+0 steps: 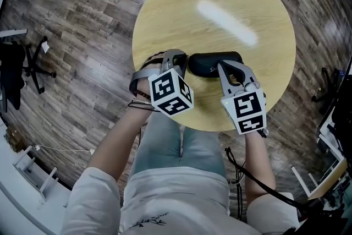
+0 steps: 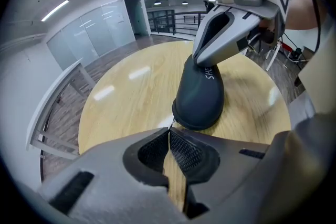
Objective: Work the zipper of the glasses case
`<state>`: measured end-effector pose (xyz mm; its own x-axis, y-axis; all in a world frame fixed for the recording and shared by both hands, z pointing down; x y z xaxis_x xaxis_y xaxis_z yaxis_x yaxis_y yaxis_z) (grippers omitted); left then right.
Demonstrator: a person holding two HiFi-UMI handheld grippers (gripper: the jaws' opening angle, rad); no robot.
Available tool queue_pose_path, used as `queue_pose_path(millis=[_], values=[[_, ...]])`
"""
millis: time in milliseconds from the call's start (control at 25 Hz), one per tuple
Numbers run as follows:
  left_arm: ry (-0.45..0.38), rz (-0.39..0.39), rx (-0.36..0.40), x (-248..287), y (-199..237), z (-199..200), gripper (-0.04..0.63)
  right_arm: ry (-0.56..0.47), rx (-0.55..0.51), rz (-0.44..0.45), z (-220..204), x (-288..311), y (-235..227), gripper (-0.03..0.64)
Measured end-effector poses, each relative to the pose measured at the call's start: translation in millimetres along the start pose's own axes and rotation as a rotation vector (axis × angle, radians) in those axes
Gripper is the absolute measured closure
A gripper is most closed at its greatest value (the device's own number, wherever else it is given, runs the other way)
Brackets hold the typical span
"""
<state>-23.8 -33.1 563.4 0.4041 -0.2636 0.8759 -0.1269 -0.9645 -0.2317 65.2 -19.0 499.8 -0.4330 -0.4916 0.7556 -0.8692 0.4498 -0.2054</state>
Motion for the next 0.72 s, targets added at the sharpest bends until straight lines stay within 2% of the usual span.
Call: queue_pose_path(millis=[280,360,480,560,640,720], values=[[-0.001,-0.008,0.034,5.8,3.7,4.3,0.585,0.000,0.007,0.001,0.3,0.7,-1.7,0.623],[-0.012,-0.017,0.019,4.1,3.3,1.0,0.578,0.002,0.013,0.004,-0.8,1.1,-0.1,0.623],[-0.025,-0.077,-0.064,-4.2,4.4,-9.8,0.447,0.014,0.023,-0.006,0.1,1.9,-1.3,0.623],[-0.040,-0.054,-0.081,-21.8,10.3,-21.1,0.445,0.018,0.050,-0.007,-0.6,4.5,-1.7,0.623],[-0.093,0.007,-0.085,-51.3,11.4,-25.2,0.446,0.015,0.095,-0.013,-3.9,5.5,-3.6,0.623],[-0.204,0.047,-0.142,-92.0,2.7,-11.7,0.447,-0.006,0.136,-0.057,0.1,-7.5,-5.4,0.623]])
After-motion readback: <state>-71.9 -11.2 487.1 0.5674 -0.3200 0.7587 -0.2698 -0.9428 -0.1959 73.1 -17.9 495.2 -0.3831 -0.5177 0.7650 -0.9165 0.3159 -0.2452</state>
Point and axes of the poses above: the fingertips, and each gripper's own axes: x forward along the fingers, y to its left, z out of its top, the point moved 1 cm from there along -x, backward along the fingers, and after that the axes turned 13 degrees about x, right-handed, at the moved point
